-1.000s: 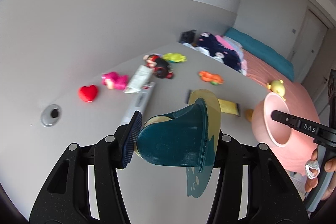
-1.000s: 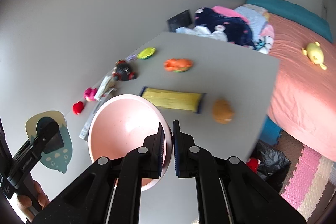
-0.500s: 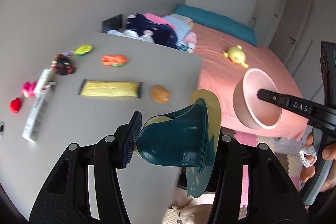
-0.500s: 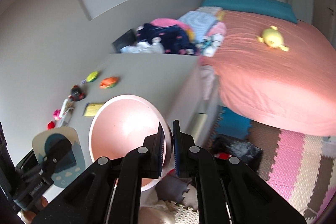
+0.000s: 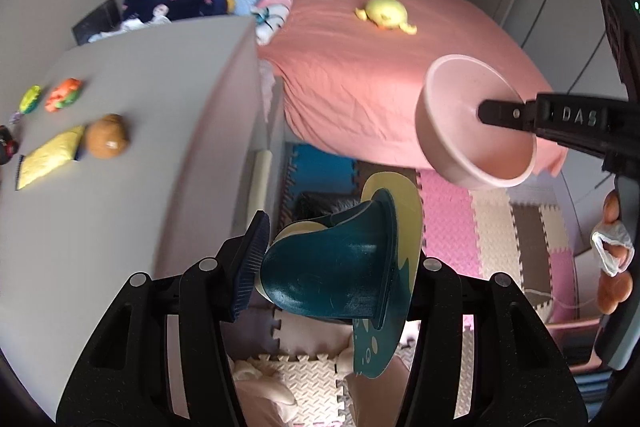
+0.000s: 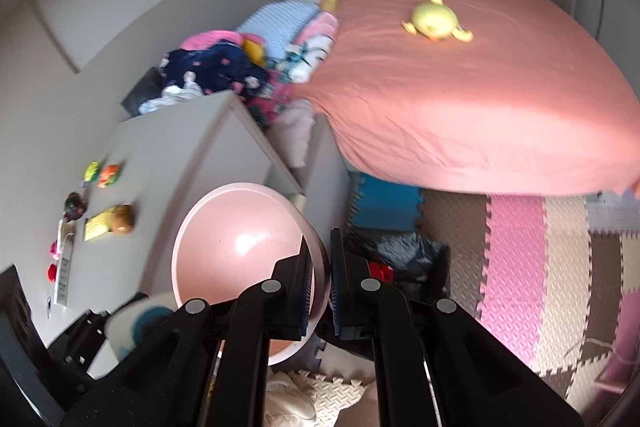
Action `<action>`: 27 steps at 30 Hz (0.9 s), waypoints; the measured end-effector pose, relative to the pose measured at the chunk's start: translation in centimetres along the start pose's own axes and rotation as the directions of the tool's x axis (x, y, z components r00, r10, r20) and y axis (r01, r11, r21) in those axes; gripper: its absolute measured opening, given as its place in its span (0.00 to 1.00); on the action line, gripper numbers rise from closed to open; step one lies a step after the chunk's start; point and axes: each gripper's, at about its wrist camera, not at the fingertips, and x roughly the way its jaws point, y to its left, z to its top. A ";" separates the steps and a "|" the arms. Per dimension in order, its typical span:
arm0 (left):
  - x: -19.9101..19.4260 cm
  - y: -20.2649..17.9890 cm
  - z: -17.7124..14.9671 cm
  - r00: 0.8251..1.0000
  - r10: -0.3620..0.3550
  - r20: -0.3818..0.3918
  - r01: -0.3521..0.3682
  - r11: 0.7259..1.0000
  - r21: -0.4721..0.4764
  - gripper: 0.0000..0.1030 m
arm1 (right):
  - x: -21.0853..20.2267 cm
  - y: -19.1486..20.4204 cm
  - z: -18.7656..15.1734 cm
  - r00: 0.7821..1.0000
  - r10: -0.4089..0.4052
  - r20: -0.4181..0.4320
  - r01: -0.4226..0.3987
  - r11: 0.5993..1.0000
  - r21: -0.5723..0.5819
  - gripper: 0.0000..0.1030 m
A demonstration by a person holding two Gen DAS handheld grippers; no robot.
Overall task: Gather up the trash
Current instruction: 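Carry teal toy and pink bowl over the bin and release both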
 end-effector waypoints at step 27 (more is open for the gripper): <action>-4.6 9.4 -1.7 0.989 0.134 0.064 -0.125 0.983 -0.131 0.94 | 0.3 9.6 -1.6 0.999 0.042 0.034 -0.037 0.991 -0.132 0.70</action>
